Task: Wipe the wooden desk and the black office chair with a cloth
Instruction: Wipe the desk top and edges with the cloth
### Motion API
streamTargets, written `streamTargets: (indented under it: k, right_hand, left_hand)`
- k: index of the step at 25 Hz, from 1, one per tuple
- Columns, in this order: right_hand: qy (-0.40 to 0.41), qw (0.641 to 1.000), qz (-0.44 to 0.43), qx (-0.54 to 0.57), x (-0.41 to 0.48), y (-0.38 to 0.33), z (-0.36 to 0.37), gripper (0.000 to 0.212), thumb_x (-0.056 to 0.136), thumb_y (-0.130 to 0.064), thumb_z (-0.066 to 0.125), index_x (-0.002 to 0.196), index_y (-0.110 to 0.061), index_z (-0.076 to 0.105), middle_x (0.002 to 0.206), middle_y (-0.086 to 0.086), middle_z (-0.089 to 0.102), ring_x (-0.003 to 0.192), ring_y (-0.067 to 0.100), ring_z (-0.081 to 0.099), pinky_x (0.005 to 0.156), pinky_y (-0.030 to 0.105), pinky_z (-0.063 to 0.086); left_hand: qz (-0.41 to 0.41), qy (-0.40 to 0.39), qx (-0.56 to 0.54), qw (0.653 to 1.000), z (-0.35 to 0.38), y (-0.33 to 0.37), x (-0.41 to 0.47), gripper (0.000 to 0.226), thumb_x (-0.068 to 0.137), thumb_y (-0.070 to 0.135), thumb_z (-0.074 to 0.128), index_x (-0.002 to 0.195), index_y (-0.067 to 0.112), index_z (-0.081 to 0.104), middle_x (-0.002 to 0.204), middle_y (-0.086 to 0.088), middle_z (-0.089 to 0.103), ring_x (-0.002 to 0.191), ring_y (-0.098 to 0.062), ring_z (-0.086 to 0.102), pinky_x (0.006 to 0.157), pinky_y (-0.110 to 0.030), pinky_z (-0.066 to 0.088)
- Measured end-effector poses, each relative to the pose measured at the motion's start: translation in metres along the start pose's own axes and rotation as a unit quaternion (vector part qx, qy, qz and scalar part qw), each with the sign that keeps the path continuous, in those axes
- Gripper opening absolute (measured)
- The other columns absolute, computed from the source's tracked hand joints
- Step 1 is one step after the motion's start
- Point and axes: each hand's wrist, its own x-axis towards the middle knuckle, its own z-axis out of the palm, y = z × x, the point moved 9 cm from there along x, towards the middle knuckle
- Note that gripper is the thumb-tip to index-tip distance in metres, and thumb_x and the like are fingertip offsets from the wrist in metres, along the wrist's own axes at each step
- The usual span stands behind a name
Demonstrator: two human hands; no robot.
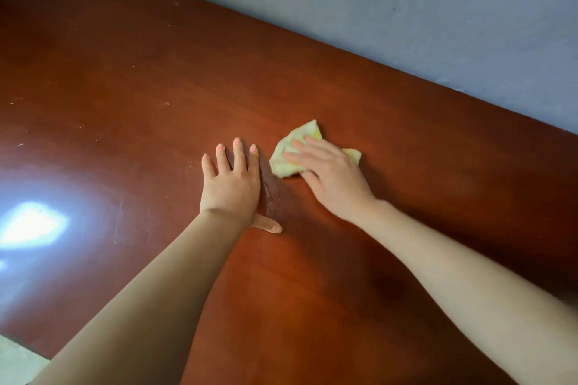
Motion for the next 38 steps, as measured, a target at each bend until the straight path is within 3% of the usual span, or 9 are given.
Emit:
streamTargets:
  k: [4, 6, 10, 13, 21, 28, 34, 38]
  right_hand:
    - [-0.029, 0.998, -0.052, -0.023, -0.040, 0.000, -0.004, 0.043, 0.085, -0.001, 0.061, 0.124, -0.019, 0.062, 0.134, 0.001, 0.055, 0.131, 0.020, 0.045, 0.112, 0.028, 0.027]
    - [-0.032, 0.998, -0.036, -0.026, -0.038, 0.021, -0.014, 0.042, 0.087, -0.001, 0.060, 0.124, -0.019, 0.062, 0.135, 0.001, 0.054, 0.131, 0.020, 0.044, 0.112, 0.029, 0.029]
    - [0.026, 0.995, 0.086, -0.040, -0.012, 0.096, -0.050, 0.043, 0.091, -0.004, 0.054, 0.131, -0.022, 0.056, 0.143, -0.002, 0.046, 0.136, 0.017, 0.036, 0.114, 0.025, 0.021]
    - [0.087, 0.984, 0.150, -0.047, 0.011, 0.141, -0.076, 0.043, 0.093, -0.005, 0.052, 0.132, -0.020, 0.055, 0.143, 0.002, 0.046, 0.136, 0.018, 0.037, 0.114, 0.032, 0.026]
    - [0.233, 0.912, 0.328, -0.079, 0.059, 0.177, -0.098, 0.038, 0.095, -0.009, 0.045, 0.128, -0.025, 0.057, 0.125, 0.008, 0.059, 0.115, 0.028, 0.052, 0.091, 0.033, 0.041]
    - [0.170, 0.970, 0.170, -0.035, -0.007, 0.103, -0.056, 0.041, 0.088, -0.004, 0.055, 0.124, -0.023, 0.062, 0.134, 0.001, 0.056, 0.130, 0.020, 0.046, 0.104, 0.032, 0.036]
    - [0.124, 0.992, 0.013, -0.020, -0.107, 0.012, -0.010, 0.036, 0.080, -0.002, 0.061, 0.111, -0.017, 0.071, 0.122, 0.002, 0.064, 0.120, 0.021, 0.056, 0.102, 0.035, 0.044]
    - [0.053, 0.993, -0.092, -0.053, -0.127, 0.010, -0.009, 0.036, 0.080, -0.003, 0.066, 0.113, -0.018, 0.070, 0.124, 0.002, 0.063, 0.121, 0.020, 0.055, 0.103, 0.039, 0.043]
  left_hand:
    - [0.005, -0.017, -0.036, 0.999, 0.003, 0.000, -0.001, 0.149, 0.046, 0.086, 0.058, 0.146, 0.006, -0.019, 0.156, -0.018, -0.015, 0.143, -0.042, -0.005, 0.114, -0.050, 0.019]
    - [0.004, -0.016, -0.041, 0.999, 0.003, -0.001, -0.003, 0.149, 0.047, 0.085, 0.058, 0.147, 0.007, -0.019, 0.156, -0.017, -0.017, 0.144, -0.041, -0.007, 0.115, -0.049, 0.019]
    - [0.008, -0.010, -0.050, 0.999, 0.003, -0.001, -0.002, 0.148, 0.046, 0.086, 0.057, 0.147, 0.007, -0.019, 0.155, -0.017, -0.017, 0.144, -0.041, -0.007, 0.115, -0.049, 0.018]
    - [0.009, -0.012, -0.047, 0.999, 0.005, 0.000, -0.001, 0.148, 0.047, 0.086, 0.055, 0.146, 0.007, -0.021, 0.155, -0.018, -0.018, 0.144, -0.041, -0.008, 0.115, -0.049, 0.017]
    - [0.005, -0.011, -0.040, 0.999, 0.007, 0.001, 0.000, 0.149, 0.045, 0.087, 0.053, 0.145, 0.006, -0.022, 0.155, -0.018, -0.018, 0.143, -0.042, -0.009, 0.114, -0.049, 0.018]
    - [0.006, -0.024, -0.044, 0.999, 0.006, 0.001, 0.000, 0.149, 0.045, 0.086, 0.054, 0.145, 0.007, -0.023, 0.155, -0.018, -0.019, 0.143, -0.042, -0.009, 0.114, -0.050, 0.018]
    - [0.004, -0.040, -0.051, 0.998, 0.003, 0.002, -0.002, 0.149, 0.047, 0.084, 0.059, 0.145, 0.006, -0.023, 0.155, -0.019, -0.020, 0.143, -0.042, -0.009, 0.115, -0.050, 0.018]
    - [0.000, -0.045, -0.050, 0.998, 0.003, 0.002, -0.003, 0.149, 0.048, 0.083, 0.060, 0.146, 0.007, -0.023, 0.155, -0.018, -0.020, 0.143, -0.041, -0.009, 0.115, -0.050, 0.020]
